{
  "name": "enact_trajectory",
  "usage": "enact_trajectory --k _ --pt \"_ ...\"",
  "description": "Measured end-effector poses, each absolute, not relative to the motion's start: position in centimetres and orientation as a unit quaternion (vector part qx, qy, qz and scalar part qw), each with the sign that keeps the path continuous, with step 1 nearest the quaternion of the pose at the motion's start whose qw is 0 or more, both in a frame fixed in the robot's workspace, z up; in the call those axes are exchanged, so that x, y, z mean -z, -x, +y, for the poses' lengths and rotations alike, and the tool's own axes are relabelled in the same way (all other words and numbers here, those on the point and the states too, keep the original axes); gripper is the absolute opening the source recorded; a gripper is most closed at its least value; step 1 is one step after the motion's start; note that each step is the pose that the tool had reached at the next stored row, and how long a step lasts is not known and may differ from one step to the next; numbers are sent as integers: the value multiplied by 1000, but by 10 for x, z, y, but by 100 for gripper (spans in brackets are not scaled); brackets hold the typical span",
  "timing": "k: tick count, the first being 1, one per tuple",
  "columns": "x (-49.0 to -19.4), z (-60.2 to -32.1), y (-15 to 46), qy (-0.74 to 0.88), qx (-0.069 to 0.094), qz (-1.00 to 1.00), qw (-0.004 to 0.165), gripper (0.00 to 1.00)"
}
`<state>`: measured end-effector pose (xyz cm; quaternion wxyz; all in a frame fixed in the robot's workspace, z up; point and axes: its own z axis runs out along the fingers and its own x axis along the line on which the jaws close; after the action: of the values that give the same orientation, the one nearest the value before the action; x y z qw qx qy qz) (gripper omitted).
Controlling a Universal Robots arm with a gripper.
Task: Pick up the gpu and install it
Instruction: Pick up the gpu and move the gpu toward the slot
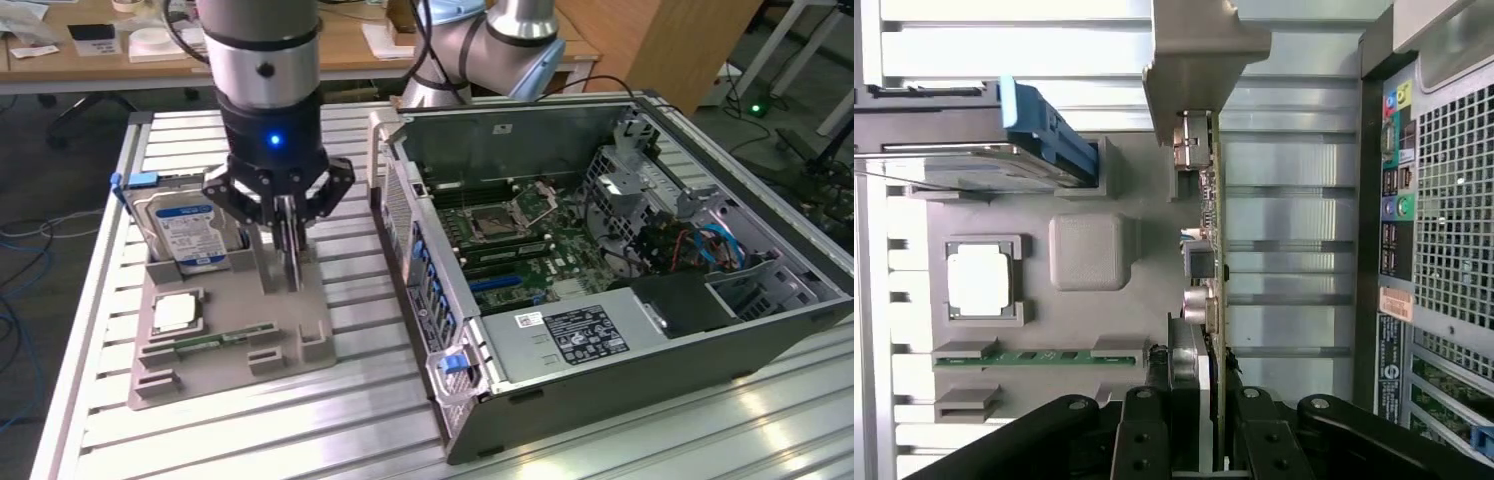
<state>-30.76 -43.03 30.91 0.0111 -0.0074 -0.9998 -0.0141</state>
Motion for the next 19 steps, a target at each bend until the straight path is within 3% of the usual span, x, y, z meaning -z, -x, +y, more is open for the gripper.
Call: enact_trajectory --k 19 --pt "-396 -430 308 7 14 -1000 11 28"
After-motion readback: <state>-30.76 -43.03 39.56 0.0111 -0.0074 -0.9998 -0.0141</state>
